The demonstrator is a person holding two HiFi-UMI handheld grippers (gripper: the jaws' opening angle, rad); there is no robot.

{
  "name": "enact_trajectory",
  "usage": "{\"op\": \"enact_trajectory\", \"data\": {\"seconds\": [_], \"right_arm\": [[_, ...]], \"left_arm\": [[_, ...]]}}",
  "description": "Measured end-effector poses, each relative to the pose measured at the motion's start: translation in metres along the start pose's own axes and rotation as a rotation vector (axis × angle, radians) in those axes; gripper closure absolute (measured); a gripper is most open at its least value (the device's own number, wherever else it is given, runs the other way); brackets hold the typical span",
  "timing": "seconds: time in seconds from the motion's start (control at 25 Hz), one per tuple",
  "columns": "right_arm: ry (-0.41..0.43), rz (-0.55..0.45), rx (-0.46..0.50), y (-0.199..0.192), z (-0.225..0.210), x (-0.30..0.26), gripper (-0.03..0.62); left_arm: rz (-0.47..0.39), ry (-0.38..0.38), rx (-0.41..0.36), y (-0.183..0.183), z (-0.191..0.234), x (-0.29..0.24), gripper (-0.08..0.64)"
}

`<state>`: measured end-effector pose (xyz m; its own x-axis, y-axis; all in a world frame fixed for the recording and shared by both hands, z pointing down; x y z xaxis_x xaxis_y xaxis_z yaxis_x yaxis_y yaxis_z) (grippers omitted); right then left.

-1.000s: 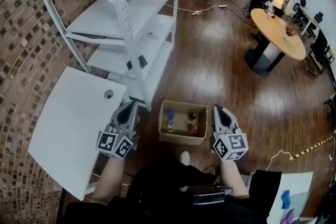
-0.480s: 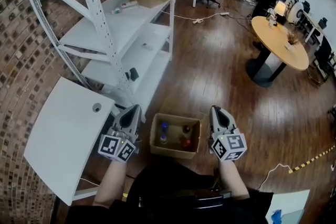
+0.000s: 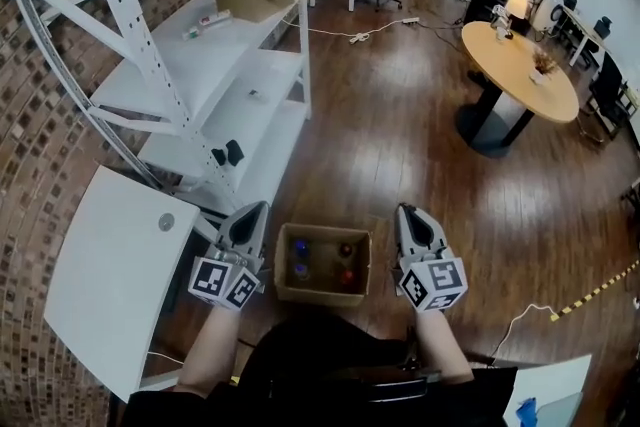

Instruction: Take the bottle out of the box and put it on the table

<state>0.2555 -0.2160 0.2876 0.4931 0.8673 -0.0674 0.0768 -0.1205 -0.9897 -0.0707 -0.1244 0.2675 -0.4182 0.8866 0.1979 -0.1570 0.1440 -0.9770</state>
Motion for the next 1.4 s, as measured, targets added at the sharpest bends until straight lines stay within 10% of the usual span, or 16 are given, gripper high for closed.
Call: {"op": "enact_trajectory", "data": {"seconds": [0.56, 1.0, 1.4], "right_arm": [[0.016, 0.074, 0.054, -0.008, 0.033, -0.018, 0.588], [0.017, 0.291, 0.086, -0.084, 0.063, -0.026, 0.588], [-0.028, 0.406, 0.084, -0.139, 0.08, -0.011, 0.588]], "left_arm": [[0.071, -0.005, 0.022, -0.001, 0.019, 0.002, 0.557], [0.224, 0.101, 0.141, -0.063, 0.045, 0.061, 0.557], [0.336, 0.044, 0.206, -0.104, 0.047, 0.071, 0.557]]}}
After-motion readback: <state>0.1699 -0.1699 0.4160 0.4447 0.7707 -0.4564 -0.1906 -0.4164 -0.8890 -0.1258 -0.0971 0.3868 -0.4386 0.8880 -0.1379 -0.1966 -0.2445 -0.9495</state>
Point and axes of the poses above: the fingertips, and each gripper's own axes: x backward along the fingers, z to its left, y out of its top, the point moved 9 cm from there along x, backward along the fingers, and after that the axes turned 11 degrees about -y, right-handed, at the moved point
